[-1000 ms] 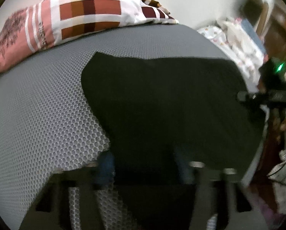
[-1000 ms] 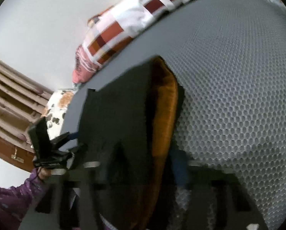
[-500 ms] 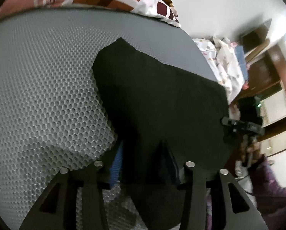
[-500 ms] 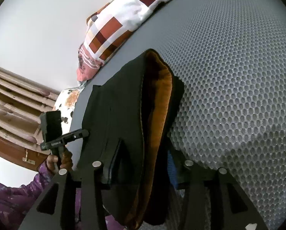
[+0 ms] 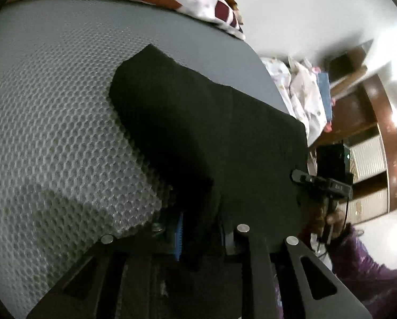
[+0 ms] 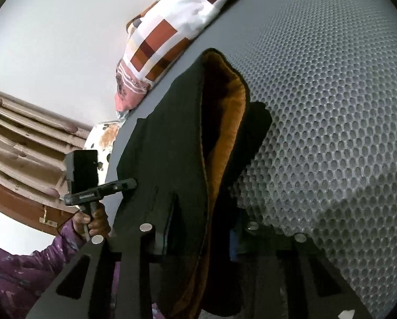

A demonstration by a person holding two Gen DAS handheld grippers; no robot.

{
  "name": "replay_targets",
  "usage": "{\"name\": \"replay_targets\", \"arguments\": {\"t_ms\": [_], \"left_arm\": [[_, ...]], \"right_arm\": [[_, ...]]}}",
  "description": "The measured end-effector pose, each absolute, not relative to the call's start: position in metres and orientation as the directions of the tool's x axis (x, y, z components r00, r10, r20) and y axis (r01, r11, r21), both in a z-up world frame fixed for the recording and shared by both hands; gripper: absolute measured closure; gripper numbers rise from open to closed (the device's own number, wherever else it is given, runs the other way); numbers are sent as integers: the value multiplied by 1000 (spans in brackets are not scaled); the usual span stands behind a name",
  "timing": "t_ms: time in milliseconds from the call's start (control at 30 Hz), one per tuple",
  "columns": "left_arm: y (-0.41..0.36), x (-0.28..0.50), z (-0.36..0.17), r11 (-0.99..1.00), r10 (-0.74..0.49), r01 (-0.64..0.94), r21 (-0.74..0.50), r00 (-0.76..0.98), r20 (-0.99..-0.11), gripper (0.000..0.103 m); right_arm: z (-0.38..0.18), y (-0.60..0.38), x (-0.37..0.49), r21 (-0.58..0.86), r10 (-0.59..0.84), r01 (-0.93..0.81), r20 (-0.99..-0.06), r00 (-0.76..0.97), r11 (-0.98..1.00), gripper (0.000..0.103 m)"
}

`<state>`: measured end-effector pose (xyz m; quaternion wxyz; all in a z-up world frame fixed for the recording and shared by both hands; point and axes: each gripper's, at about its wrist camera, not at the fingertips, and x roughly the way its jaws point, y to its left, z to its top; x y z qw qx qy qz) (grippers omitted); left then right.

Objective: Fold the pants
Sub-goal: 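Hold the folded pants with both grippers against the mat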

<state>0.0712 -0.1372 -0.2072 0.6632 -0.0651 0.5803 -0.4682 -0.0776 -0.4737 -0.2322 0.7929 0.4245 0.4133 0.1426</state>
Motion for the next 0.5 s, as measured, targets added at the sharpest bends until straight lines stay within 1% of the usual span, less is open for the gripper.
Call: {"name": "replay_targets", "arguments": {"t_ms": [67,267,500], "left_arm": [[-139,63,-204,572,-684,562,-598,-77,-726,83],[-121,59,-197,586,-697,537,-607,-48,-715,84],[-106,62,-169,644,-654,567,-513,62,-754,85]], "right_arm": [[-234,-472,-81,806,582,129,-517,628,577,75],[-232,-454,-88,828,588,125,-485,647,546,77],[-233,-427,-71,865,615,96,-425,664,493,78]]}}
